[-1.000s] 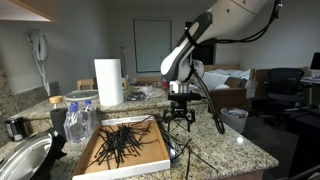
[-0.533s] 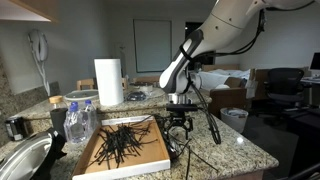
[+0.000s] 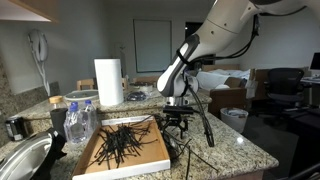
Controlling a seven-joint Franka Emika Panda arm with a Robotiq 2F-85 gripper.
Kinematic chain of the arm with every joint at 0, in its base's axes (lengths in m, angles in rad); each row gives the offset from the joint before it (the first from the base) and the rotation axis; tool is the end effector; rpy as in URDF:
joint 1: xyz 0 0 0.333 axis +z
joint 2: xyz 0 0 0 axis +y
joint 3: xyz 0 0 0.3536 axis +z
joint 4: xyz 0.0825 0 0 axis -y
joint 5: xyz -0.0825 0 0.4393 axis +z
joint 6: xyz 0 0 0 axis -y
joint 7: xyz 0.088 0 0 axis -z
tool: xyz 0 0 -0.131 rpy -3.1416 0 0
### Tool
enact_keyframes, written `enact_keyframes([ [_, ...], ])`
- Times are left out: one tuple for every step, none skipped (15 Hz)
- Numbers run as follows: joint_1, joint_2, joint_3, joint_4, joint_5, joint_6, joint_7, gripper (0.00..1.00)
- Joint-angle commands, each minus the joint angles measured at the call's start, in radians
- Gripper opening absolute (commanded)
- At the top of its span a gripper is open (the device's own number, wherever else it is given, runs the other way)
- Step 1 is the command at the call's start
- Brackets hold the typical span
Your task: Put some of the zip ties on the counter on the box
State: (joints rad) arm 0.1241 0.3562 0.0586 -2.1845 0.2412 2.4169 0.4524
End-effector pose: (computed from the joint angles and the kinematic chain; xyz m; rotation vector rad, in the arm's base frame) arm 0.5779 0.1129 0.1799 -2.9288 0.6905 0.2577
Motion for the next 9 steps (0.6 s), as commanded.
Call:
enact_keyframes([
  [0.003,0.020,-0.002,0.000,0.003,0.022,-0.018,0.69],
  [0.002,0.020,-0.002,0.002,0.005,0.023,-0.019,0.61],
  [0.003,0.021,-0.003,0.003,0.002,0.024,-0.017,0.55],
  [0.003,0.020,-0.003,0.003,0.002,0.027,-0.017,0.48],
  [0.002,0.018,-0.004,0.002,0.002,0.029,-0.017,0.42],
  [0.002,0.019,-0.005,0.003,0.002,0.029,-0.016,0.34],
  [0.002,0.020,-0.006,0.004,0.003,0.027,-0.016,0.29],
  [0.001,0.020,-0.007,0.002,0.003,0.028,-0.017,0.23],
  [0.001,0.020,-0.008,0.000,0.002,0.029,-0.017,0.16],
])
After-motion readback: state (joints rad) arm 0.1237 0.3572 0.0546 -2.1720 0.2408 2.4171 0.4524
